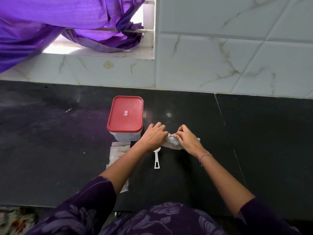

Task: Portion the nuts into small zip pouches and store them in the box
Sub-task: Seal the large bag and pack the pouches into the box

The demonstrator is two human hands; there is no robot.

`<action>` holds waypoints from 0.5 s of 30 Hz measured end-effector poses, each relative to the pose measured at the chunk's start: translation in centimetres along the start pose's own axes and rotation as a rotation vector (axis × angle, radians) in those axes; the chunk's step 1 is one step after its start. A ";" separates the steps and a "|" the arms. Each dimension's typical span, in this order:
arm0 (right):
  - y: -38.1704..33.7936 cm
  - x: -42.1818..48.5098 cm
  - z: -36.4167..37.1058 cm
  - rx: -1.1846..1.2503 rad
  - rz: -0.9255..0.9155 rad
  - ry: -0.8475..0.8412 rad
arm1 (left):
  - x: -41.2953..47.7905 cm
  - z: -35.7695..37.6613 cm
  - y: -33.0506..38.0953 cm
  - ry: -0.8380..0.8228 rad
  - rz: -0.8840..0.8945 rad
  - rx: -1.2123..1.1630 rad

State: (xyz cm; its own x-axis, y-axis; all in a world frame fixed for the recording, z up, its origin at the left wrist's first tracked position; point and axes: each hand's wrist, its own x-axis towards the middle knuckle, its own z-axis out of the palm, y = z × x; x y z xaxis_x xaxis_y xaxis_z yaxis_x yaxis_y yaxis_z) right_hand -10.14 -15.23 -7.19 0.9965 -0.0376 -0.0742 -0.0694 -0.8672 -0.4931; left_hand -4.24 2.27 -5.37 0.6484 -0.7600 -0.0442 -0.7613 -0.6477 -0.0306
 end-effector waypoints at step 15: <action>-0.1 -0.7 -0.2 -0.008 0.081 -0.026 | 0.9 0.7 0.2 -0.115 -0.199 -0.179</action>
State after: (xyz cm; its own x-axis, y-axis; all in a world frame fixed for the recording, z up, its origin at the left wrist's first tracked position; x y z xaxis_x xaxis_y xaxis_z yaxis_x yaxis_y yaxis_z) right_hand -10.86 -15.27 -6.90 0.9861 -0.0949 -0.1365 -0.1494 -0.8657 -0.4777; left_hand -3.83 1.48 -6.11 0.7721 -0.6129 -0.1679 -0.5997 -0.7902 0.1264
